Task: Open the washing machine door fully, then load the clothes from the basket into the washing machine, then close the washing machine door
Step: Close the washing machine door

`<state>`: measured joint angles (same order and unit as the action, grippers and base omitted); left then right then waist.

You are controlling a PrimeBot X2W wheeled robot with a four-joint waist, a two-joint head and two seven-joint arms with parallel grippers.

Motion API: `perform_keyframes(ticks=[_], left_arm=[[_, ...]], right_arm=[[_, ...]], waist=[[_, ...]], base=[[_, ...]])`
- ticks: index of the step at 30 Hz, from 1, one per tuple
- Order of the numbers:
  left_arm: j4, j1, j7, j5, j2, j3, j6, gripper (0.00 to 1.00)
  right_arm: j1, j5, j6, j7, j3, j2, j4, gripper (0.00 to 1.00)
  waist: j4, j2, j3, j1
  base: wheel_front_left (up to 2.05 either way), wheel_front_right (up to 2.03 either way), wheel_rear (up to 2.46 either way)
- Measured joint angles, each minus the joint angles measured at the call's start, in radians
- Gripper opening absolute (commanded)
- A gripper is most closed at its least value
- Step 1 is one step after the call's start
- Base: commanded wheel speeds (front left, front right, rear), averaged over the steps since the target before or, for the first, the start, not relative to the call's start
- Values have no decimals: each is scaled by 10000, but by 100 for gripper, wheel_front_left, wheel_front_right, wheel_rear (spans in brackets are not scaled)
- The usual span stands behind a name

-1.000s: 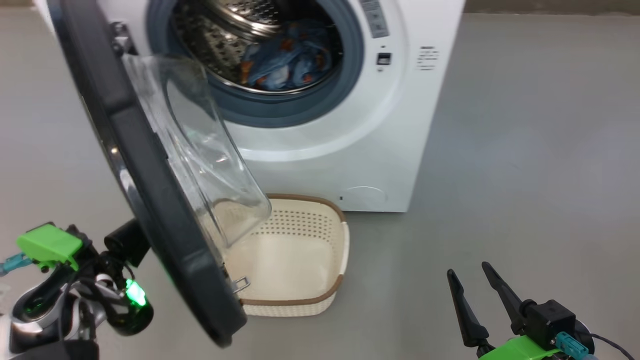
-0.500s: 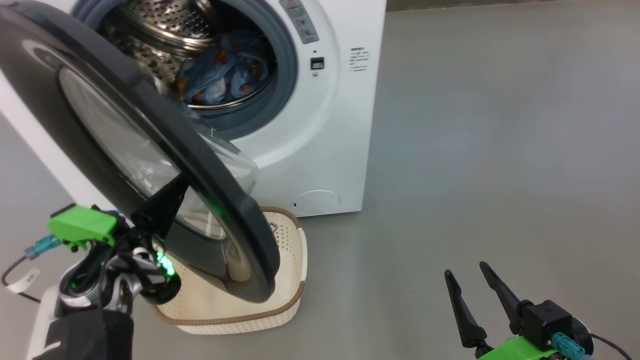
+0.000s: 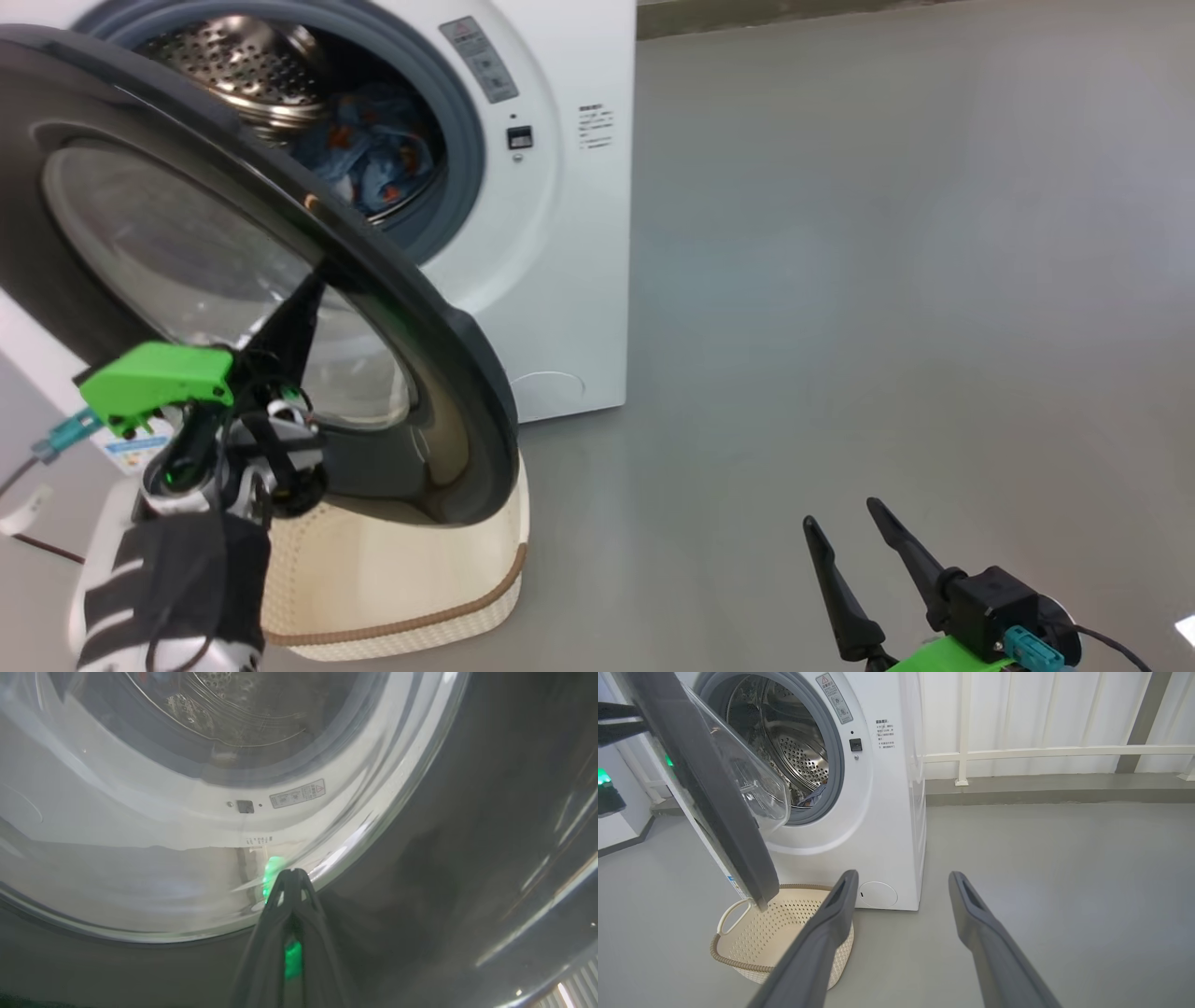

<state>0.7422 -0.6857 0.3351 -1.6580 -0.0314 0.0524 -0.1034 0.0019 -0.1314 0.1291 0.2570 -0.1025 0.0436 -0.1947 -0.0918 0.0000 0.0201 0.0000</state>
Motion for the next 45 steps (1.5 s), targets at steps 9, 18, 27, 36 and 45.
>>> perform_keyframes(ticks=[9,18,27,36,45], left_arm=[[851,-988,-1728,972,-144,13,-161,0],[1166,-1522,-3014,1672,-472,-146,-171,0],[1183,-1826,-3365,1666,-431,-355,-171,0],[943,-1595,-3413,2201,-798,-970,-201,40],[-222,-61,-3843,3473,-1352,-2378,-205,100]], right_arm=[[3,71,0,0,-121,2,-65,100],[24,159,0,0,-221,2,-90,100],[28,159,0,0,-245,2,-90,100],[29,155,0,0,-33,4,-86,100],[26,46,0,0,217,6,-29,100]], waist=[[-582,0,72,0],[-916,0,203,0],[-889,0,383,0],[-404,0,265,0],[399,0,95,0]], base=[[0,0,0],[0,0,0],[0,0,0],[0,0,0],[0,0,0]])
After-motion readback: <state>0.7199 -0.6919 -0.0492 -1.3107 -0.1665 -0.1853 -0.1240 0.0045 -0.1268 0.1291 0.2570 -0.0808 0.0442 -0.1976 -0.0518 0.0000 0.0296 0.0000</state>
